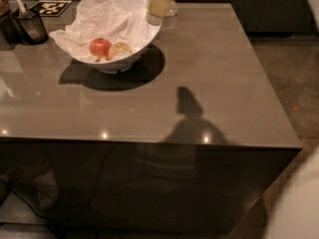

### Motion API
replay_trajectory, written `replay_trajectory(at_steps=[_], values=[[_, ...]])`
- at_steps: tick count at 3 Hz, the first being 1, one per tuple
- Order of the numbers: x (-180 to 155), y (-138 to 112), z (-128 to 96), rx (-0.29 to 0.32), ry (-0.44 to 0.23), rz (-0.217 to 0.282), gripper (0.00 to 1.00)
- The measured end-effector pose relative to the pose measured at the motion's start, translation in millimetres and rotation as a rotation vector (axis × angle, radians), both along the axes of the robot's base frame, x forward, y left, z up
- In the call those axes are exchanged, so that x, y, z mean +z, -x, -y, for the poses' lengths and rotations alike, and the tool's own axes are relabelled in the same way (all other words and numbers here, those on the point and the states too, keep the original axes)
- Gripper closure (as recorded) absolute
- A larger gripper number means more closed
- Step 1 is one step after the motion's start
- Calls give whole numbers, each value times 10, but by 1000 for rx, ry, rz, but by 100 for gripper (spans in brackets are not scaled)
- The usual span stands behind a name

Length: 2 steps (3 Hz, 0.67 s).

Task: Pick apple from white bowl

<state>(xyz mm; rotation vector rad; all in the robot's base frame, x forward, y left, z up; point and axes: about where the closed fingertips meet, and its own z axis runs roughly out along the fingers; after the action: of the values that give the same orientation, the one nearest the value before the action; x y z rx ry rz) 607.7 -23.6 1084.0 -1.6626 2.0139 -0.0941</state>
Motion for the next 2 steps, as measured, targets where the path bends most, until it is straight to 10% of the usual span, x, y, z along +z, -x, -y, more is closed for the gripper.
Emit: replay_trajectory(at_steps=[2], values=[[153, -583, -329, 8, -35, 75, 0]])
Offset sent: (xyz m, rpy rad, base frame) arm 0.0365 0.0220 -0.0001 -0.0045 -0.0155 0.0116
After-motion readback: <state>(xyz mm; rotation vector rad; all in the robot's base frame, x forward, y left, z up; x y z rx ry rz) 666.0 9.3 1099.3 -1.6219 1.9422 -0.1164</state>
